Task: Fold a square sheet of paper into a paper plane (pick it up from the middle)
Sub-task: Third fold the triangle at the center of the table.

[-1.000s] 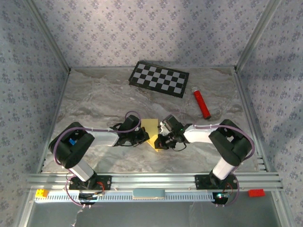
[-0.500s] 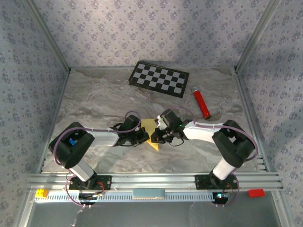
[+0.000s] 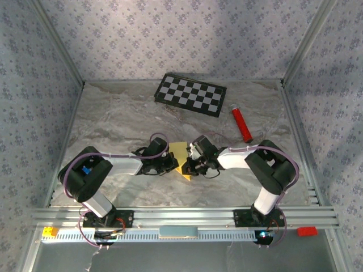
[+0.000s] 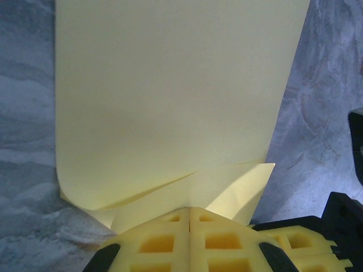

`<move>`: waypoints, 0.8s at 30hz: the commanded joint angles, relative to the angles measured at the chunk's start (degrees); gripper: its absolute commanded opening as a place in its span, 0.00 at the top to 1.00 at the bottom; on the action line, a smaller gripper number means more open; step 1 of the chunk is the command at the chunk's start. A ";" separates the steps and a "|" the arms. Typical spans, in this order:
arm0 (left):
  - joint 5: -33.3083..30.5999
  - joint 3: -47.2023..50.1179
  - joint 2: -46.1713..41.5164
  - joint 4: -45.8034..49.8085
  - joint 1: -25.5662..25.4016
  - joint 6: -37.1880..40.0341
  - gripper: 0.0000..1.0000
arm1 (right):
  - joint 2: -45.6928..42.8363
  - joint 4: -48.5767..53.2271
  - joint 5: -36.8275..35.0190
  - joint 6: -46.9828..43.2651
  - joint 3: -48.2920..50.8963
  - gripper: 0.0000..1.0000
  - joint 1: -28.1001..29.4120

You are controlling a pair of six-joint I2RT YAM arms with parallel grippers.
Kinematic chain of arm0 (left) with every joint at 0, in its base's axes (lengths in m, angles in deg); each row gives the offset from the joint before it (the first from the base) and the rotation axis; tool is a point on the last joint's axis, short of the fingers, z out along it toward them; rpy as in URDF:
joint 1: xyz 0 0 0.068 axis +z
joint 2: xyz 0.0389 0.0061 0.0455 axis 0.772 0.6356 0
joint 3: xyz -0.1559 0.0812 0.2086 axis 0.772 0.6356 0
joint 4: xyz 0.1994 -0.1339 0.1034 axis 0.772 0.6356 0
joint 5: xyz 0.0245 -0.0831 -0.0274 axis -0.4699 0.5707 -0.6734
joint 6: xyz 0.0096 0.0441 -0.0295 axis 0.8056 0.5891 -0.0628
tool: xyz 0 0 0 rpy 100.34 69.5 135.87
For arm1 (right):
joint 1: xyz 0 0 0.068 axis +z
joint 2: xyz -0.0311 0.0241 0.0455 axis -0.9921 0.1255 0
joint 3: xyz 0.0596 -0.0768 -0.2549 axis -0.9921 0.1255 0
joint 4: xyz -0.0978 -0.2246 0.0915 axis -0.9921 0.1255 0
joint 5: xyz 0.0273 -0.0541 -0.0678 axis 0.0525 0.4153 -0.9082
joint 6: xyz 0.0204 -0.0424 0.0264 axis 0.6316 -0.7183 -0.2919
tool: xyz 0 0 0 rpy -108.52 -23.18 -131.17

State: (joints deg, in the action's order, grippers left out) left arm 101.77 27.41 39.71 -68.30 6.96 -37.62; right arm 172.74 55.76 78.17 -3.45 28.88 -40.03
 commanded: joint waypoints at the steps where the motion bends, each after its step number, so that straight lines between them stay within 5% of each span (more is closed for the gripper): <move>1: -1.27 -1.32 -1.99 2.74 -0.20 1.92 0.99 | 0.25 4.67 -2.39 0.49 2.32 1.00 -0.36; 16: -4.90 0.65 -0.86 1.32 -1.92 2.40 1.00 | 1.47 3.42 -3.03 1.21 2.89 1.00 -0.53; 24: -8.05 4.84 -1.29 -0.21 2.26 4.79 1.00 | 1.24 3.51 -3.82 0.98 4.33 1.00 -0.58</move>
State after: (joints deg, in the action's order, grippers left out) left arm 98.49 29.68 38.34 -70.61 6.44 -35.23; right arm 172.53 53.16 78.34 -2.99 30.41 -40.18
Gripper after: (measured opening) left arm 0.044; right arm 0.053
